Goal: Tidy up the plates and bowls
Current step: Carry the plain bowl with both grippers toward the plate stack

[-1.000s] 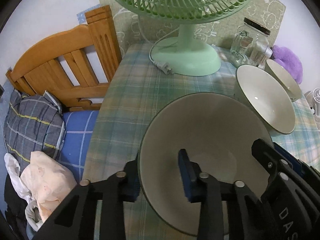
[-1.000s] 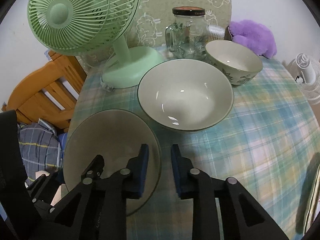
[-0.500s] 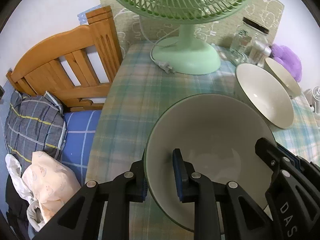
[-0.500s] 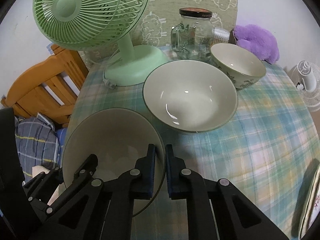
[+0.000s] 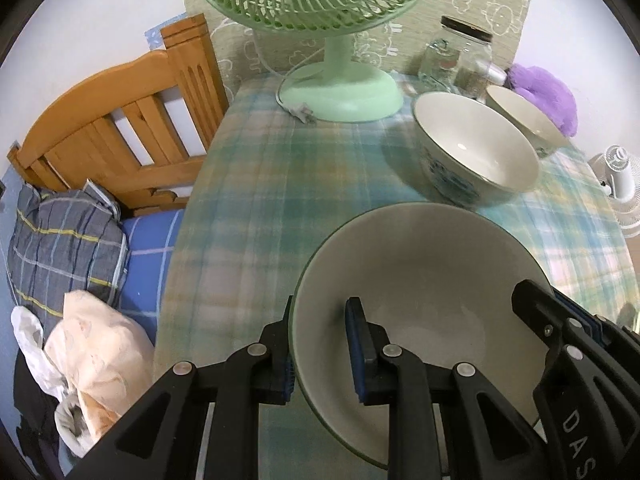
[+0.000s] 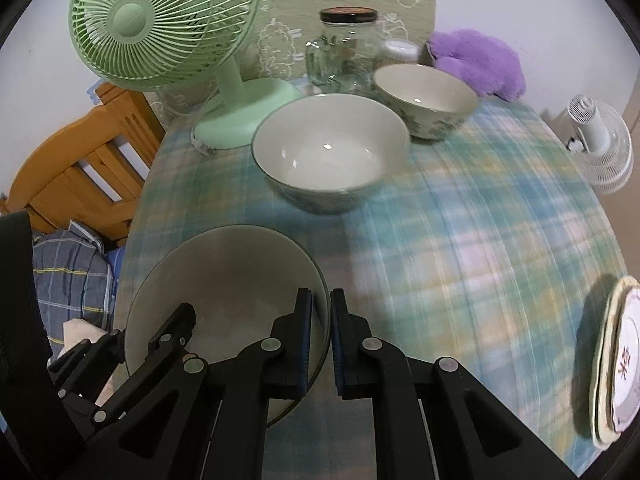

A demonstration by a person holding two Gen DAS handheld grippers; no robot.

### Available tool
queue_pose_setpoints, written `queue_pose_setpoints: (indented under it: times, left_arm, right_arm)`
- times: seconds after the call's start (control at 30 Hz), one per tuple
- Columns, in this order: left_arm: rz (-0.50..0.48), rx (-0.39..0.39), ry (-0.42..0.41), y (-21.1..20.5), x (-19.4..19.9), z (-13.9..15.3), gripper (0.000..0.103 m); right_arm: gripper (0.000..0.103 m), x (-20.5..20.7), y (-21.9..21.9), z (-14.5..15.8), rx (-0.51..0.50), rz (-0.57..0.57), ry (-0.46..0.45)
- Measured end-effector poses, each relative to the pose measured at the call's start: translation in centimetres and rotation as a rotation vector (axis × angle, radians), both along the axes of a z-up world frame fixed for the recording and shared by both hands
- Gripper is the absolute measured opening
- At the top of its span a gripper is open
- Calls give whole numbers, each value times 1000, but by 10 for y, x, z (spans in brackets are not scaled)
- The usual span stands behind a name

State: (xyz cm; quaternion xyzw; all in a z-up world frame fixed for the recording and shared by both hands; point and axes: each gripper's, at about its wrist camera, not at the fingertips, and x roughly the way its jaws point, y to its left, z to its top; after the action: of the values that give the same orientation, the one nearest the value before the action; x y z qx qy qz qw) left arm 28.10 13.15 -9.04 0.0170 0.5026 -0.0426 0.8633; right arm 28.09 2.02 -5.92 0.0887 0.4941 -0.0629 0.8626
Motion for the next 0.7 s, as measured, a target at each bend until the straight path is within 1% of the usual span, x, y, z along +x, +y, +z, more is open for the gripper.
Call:
queue_pose_setpoints:
  times: [0.33, 0.57, 0.7]
  left_arm:
    - [1, 12, 11, -30, -43, 11, 19]
    - [16, 29, 7, -61, -81, 26, 19]
    - [18, 29, 21, -80, -98, 27, 19]
  right_arm:
    - [12, -45, -26, 9, 6, 2, 17]
    - [12, -78, -54, 24, 3, 39, 21]
    - [12, -97, -74, 31, -11, 56, 33]
